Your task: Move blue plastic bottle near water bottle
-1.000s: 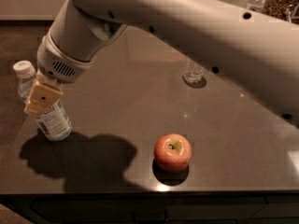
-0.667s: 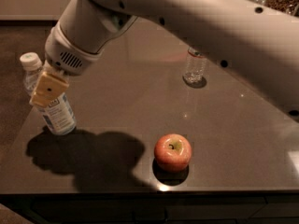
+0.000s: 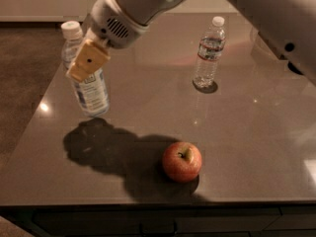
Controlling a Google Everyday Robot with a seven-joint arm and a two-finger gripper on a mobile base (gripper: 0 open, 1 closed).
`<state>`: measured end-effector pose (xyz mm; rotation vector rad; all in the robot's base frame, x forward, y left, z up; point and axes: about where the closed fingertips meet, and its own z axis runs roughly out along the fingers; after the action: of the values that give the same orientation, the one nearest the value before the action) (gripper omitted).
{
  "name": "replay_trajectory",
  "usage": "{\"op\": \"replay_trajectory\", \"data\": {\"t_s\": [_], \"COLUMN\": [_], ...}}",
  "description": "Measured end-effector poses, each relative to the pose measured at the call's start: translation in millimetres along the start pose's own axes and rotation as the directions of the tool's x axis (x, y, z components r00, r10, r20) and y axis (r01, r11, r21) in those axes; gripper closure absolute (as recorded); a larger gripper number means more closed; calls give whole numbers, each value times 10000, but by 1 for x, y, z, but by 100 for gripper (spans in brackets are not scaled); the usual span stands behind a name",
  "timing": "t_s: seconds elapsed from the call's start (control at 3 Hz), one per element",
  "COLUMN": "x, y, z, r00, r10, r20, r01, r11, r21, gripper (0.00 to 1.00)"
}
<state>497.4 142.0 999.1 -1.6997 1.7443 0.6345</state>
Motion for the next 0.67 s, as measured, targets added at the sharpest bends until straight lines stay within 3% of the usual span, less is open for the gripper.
{"op": "replay_trajectory", "data": {"t_s": [0.67], "x": [52], "y": [-54], "z": [-60], "r00": [9951], "r10": [985], "r20": [-38], "r01": [-975], "r11": [9889], "r21": [1118], "gripper": [100]}}
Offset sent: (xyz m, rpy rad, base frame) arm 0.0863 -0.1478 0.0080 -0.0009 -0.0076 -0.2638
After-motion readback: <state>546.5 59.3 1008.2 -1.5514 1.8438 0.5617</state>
